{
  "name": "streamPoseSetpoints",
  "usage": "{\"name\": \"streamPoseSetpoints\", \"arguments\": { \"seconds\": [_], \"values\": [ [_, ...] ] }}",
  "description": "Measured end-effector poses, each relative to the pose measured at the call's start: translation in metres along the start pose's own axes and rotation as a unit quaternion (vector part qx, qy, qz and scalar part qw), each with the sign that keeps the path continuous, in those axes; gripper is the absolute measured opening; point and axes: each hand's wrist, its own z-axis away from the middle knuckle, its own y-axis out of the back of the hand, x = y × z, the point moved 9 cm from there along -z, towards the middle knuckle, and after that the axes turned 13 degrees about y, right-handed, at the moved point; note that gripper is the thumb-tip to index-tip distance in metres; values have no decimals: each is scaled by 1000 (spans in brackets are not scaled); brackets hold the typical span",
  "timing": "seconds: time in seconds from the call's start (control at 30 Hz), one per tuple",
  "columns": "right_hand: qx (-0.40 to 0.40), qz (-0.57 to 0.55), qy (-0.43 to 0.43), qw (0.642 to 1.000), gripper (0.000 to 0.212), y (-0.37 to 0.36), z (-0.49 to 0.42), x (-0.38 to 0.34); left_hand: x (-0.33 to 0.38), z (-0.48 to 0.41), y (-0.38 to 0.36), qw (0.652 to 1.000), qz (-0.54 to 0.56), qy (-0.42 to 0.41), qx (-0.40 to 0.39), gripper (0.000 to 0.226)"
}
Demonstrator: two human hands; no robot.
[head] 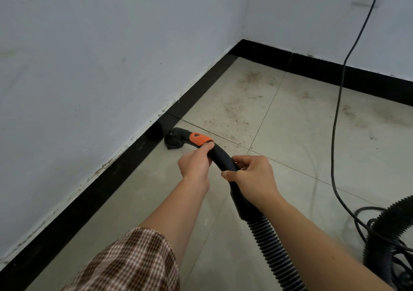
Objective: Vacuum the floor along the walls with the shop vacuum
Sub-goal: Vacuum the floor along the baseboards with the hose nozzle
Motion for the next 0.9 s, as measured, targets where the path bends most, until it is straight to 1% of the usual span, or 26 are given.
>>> {"name": "streamPoseSetpoints", "arguments": {
  "seconds": [0.13, 0.23, 0.33, 0.53, 0.67, 0.83, 0.9],
  "values": [
    [1, 3, 4, 1000, 15, -12, -3, 0, 8, -8, 6, 1000, -3, -10, -2, 14],
    [6, 10, 7, 1000, 21, -13, -4, 3, 7, -10, 5, 1000, -4, -8, -13, 12],
    [13, 25, 16, 999, 12, -14, -4, 5, 6, -13, 2, 1000, -1, -7, -19, 11],
    [18, 45, 30, 998, 15, -24, -5, 0, 10, -19, 1, 1000, 1, -9, -28, 8],
    [13, 58, 39, 997, 15, -22, -7, -3, 11, -19, -4, 998, -2, -9, -55, 6],
    [18, 81, 48, 995, 13, -12, -6, -4, 6, -16, -14, 997, -3, -1, -72, 8],
    [22, 86, 45, 995, 13, -6, -4, -2, 2, -14, -20, 997, -1, 1, -79, 14]
  ]
}}
